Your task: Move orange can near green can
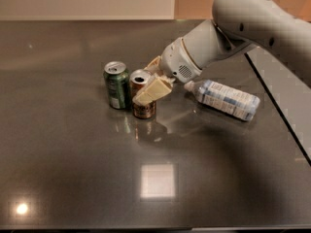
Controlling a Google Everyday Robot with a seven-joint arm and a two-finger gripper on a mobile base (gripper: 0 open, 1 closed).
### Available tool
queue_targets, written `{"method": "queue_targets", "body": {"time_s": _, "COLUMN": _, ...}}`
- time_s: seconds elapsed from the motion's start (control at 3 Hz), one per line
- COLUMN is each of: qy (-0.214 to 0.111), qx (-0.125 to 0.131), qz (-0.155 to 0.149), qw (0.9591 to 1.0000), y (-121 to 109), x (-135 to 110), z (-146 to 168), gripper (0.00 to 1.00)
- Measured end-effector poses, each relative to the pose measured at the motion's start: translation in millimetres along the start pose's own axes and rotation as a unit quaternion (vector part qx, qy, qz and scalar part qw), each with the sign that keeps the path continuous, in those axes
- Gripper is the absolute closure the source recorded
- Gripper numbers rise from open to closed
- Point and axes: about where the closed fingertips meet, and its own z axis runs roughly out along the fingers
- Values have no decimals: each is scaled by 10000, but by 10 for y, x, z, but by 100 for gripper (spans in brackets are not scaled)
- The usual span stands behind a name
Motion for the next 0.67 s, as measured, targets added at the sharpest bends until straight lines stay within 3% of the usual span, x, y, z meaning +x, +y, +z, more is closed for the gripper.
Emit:
{"method": "queue_targets", "body": {"time_s": 0.33, "qy": -1, "qx": -16, "qz": -9, "qw": 10000, "y": 9, "x": -12, "z": 13, "gripper": 0}}
{"method": "queue_targets", "body": {"time_s": 0.67, "qy": -1, "qx": -17, "qz": -10, "qw": 10000, "y": 9, "x": -12, "z": 13, "gripper": 0}}
